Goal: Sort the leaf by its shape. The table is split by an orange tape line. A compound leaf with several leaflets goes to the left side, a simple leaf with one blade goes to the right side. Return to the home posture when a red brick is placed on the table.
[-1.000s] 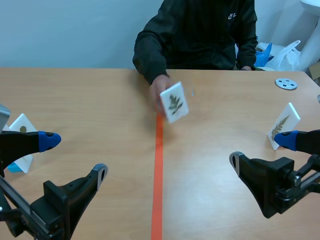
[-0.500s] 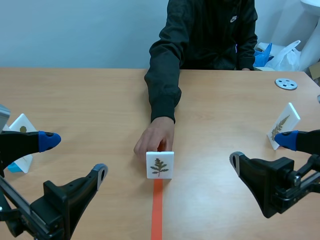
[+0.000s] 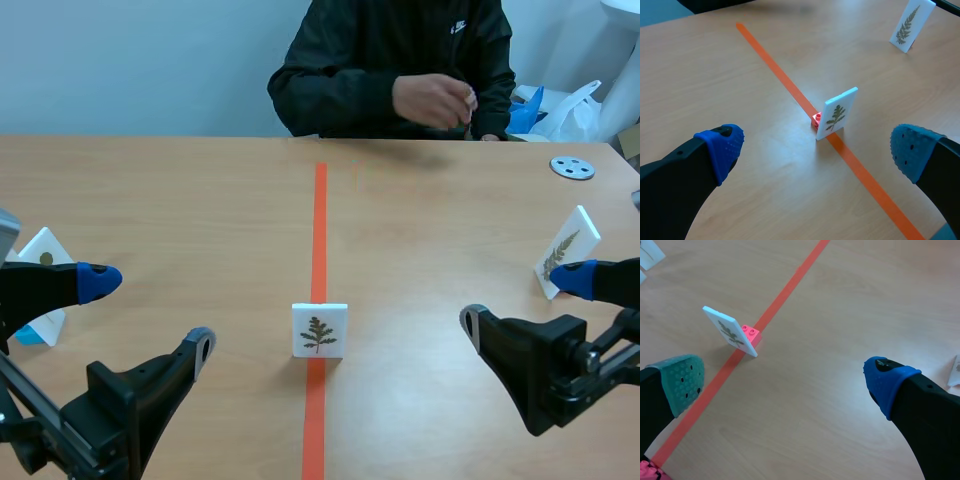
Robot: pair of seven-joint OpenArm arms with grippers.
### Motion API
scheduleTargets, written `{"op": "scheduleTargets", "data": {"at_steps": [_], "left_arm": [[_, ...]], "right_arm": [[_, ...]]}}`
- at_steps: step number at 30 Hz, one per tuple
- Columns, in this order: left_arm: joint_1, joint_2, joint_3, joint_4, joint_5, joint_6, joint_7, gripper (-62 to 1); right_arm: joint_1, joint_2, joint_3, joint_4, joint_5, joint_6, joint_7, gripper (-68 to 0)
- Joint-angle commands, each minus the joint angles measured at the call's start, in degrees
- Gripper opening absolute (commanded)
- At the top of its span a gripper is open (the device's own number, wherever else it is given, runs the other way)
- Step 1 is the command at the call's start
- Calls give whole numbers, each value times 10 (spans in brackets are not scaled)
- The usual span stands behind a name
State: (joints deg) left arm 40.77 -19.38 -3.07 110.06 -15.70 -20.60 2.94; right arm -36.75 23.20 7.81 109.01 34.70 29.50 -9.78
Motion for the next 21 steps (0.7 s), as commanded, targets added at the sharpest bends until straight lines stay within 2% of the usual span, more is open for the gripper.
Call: {"op": "scheduleTargets", "data": {"at_steps": [1, 10, 17, 21], "left_arm": [[0, 1, -3, 4, -8, -1, -10, 14], [0, 1, -3, 4, -8, -1, -10, 14], [0, 1, -3, 4, -8, -1, -10, 14], [0, 1, -3, 4, -8, -1, -10, 14]], "right_arm": [[14, 8, -2, 5, 4, 2, 7, 4], [69, 22, -70, -23, -35, 2, 12, 4], [129, 22, -138, -82, -59, 2, 28, 4], [173, 22, -187, -126, -83, 2, 56, 4]]}}
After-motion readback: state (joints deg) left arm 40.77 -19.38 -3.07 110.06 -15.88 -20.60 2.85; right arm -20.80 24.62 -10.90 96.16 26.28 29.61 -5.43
